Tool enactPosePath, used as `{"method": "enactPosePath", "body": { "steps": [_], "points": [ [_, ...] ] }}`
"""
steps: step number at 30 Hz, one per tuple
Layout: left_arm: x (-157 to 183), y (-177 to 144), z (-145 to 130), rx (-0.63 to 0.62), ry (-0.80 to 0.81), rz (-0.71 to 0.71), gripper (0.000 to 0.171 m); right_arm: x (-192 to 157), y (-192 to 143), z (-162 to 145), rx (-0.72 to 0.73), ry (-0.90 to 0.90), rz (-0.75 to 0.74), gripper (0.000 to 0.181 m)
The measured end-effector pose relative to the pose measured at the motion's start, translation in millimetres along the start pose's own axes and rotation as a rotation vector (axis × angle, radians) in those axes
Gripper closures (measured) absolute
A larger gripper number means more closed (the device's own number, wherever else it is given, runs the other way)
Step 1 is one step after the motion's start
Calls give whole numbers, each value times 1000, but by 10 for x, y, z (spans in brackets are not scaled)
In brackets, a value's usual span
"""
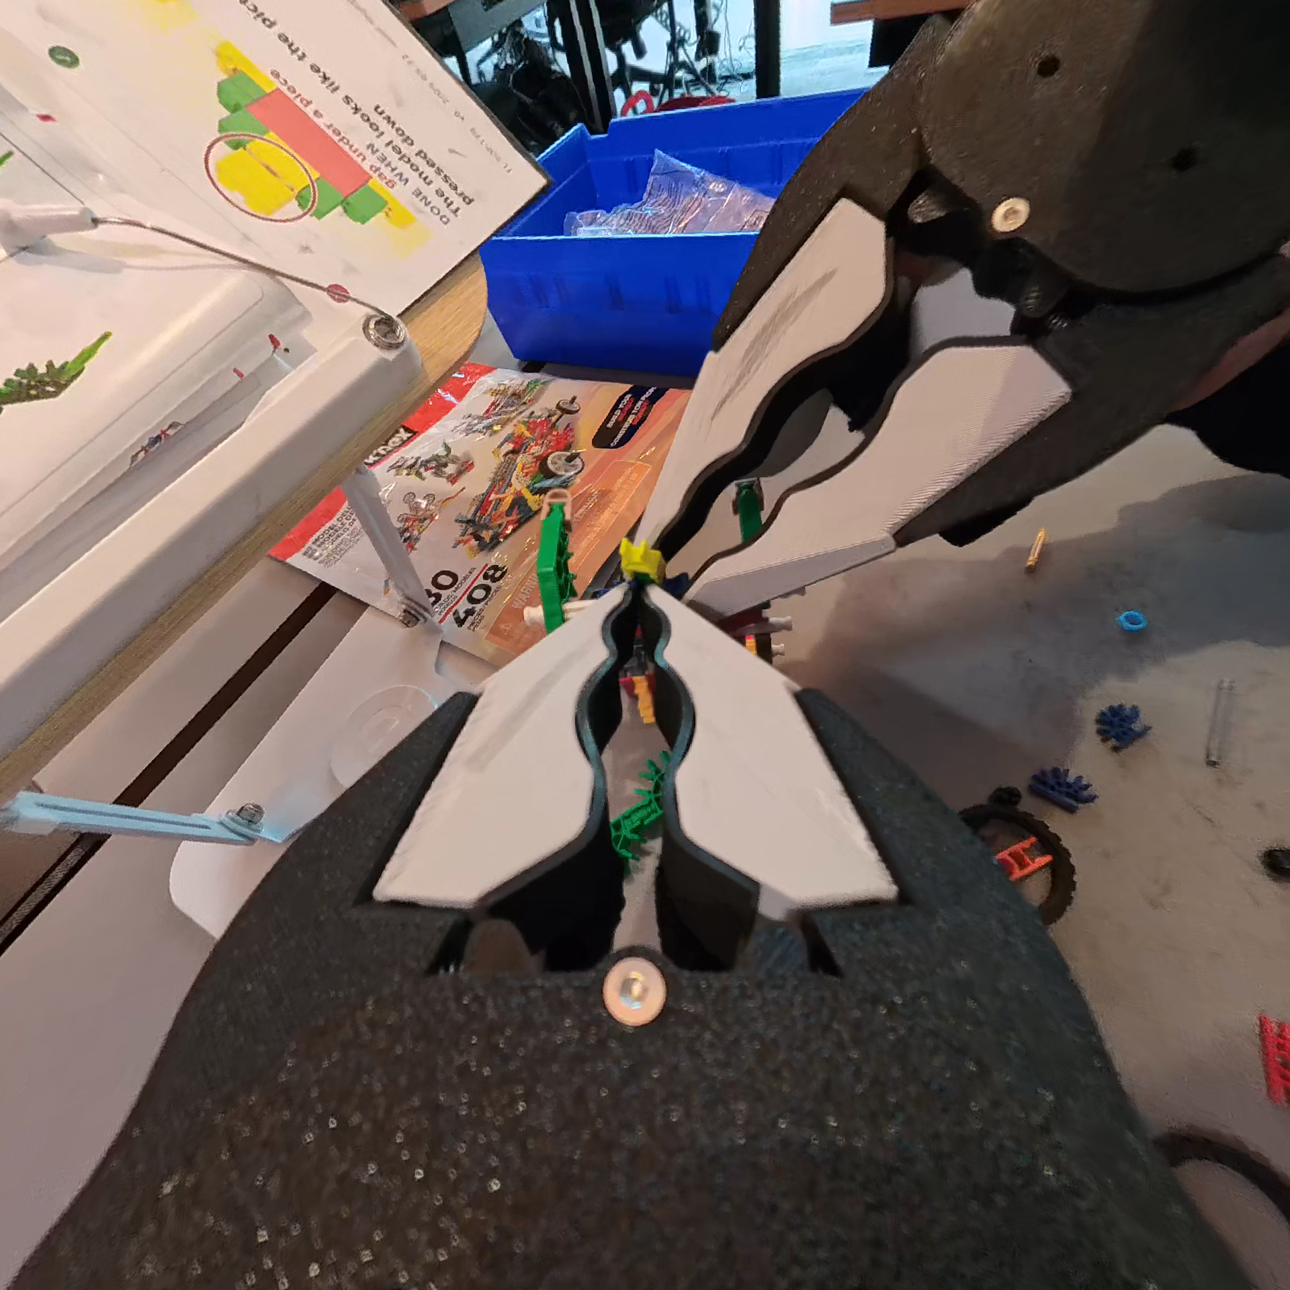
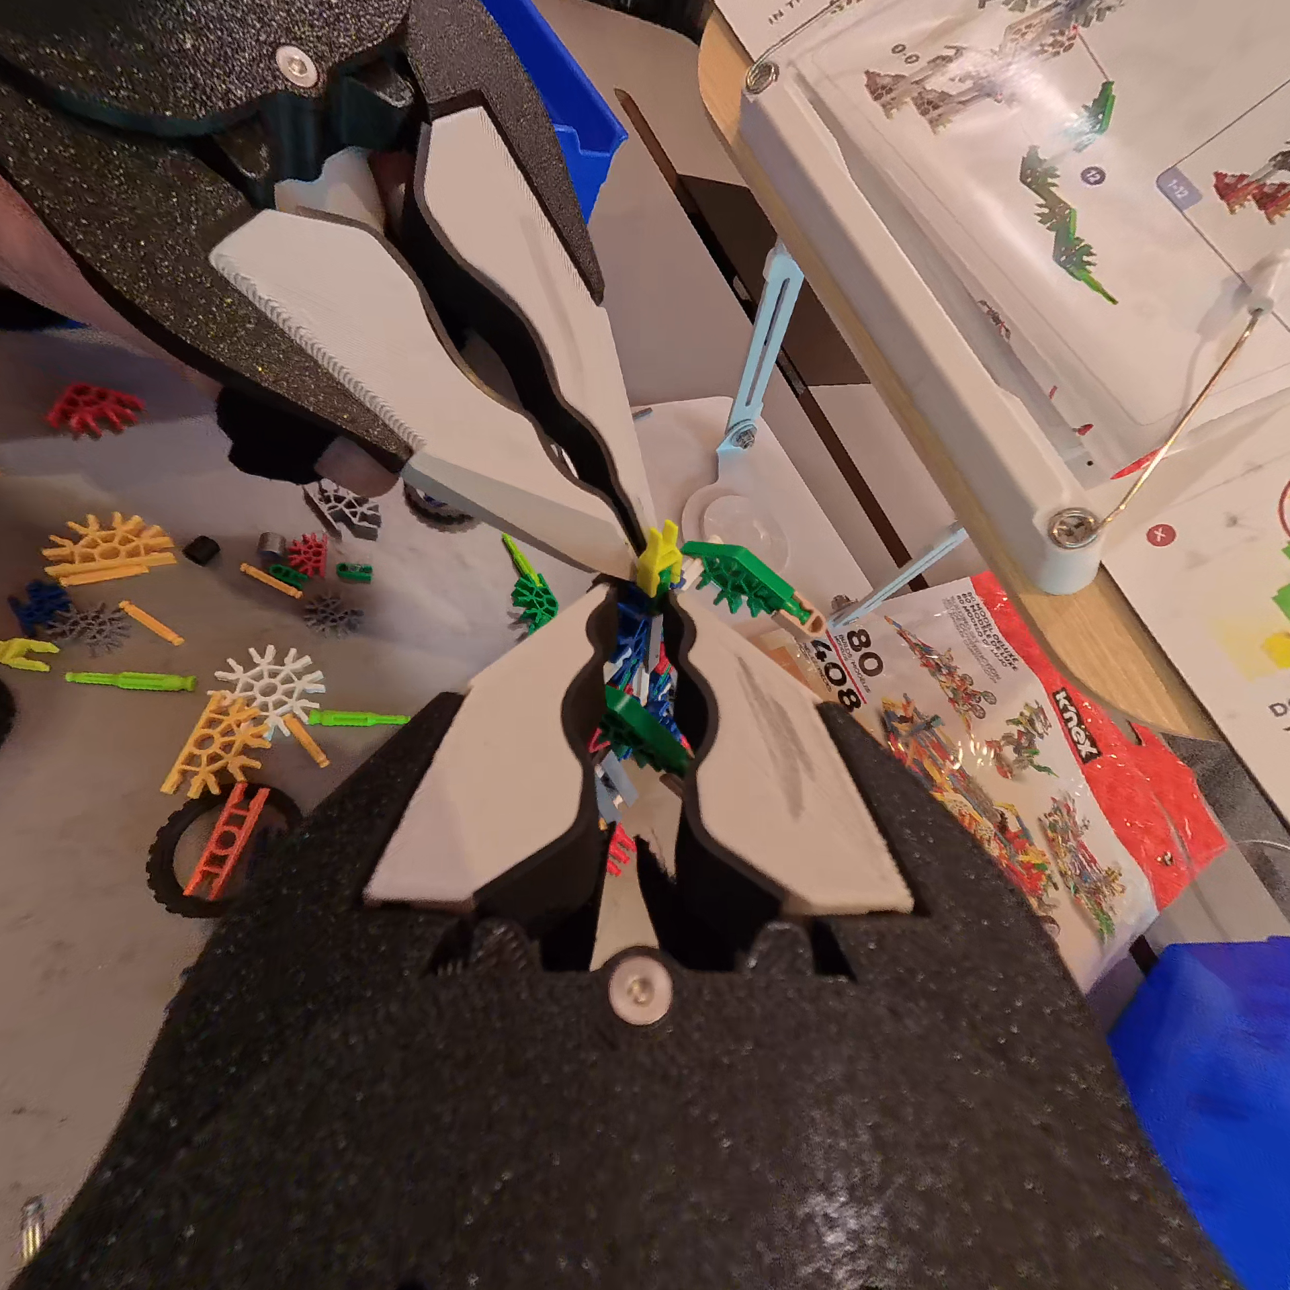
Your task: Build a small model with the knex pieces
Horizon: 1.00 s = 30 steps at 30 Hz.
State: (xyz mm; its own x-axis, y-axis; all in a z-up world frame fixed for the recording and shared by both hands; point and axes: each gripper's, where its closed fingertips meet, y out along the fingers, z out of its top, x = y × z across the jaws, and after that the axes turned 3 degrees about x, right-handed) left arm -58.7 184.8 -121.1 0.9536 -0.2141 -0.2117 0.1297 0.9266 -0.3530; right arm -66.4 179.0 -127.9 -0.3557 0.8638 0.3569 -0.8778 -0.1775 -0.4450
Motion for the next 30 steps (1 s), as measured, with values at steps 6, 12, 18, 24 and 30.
{"method": "enactPosePath", "body": {
  "steps": [6,12,18,24,30],
  "points": [
    [-7,1,-12,-3,-6,-2,171,4,19,-2,-26,-39,-20,174],
    [-17,13,-24,18,-27,-28,171,18,27,-19,-18,-29,-19,171],
    [-12,-21,-14,18,-18,-49,171,19,8,-18,-8,-29,-30,169],
    [12,-56,-36,4,-18,-80,165,-21,-4,-17,16,13,15,168],
    [41,-120,-16,5,-33,-118,161,-33,-11,-28,40,76,63,169]
  ]
}}
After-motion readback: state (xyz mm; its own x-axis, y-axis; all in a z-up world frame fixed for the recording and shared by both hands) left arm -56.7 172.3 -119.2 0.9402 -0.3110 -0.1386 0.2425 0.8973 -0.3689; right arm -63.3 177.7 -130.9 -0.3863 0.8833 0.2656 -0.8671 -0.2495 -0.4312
